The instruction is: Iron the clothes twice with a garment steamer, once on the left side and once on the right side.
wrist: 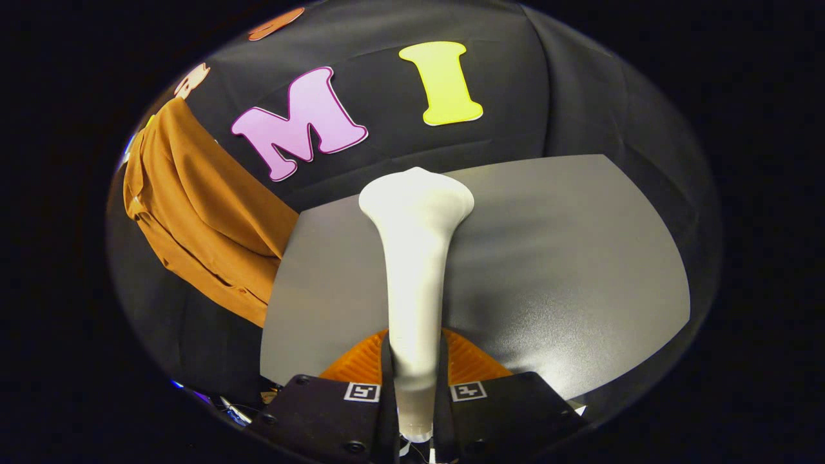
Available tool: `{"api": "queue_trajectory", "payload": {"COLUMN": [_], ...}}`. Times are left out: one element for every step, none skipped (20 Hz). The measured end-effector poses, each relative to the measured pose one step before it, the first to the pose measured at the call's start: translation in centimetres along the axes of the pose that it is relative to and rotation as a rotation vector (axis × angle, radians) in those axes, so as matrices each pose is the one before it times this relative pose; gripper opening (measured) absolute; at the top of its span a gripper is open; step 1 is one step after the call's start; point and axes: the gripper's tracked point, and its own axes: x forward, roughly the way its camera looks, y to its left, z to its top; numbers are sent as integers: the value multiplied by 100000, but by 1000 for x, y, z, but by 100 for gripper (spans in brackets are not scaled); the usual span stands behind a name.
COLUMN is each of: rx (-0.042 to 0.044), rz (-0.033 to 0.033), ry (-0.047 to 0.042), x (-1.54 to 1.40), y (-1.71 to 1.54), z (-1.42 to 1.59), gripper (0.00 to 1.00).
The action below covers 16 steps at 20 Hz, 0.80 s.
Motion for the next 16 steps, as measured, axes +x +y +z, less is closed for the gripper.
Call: {"api": "queue_trajectory", "payload": {"rx": [-1496,-577,-2573,-1640,-1188,101,615,-203,-735,-887,-29,704,991,524,168,-1055], "rz": [-422,-362,51,-431,-189,373,414,169,-223,-338,-485,-622,-895,-829,-575,-411], "ry": [-1540,-1564,-1864,-1260,-1468,-2062,-2276,-2325,-2724,-2718,-2915,-3614,-3381,-3436,-3887,-3921], "x": [-232,-417,-576,-658,-729,-703,-809,-843,-835,-1057,-971,-1199,-1126,-1058,-1026,-1037], "y": [101,64,284,238,348,472,598,590,520,556,666,820,834,954,1133,1301], "z": [53,22,87,161,187,415,380,264,333,364,581,537,555,546,517,417], "gripper": [24,24,24,25,25,24,24,24,24,24,24,24,24,24,24,24]}}
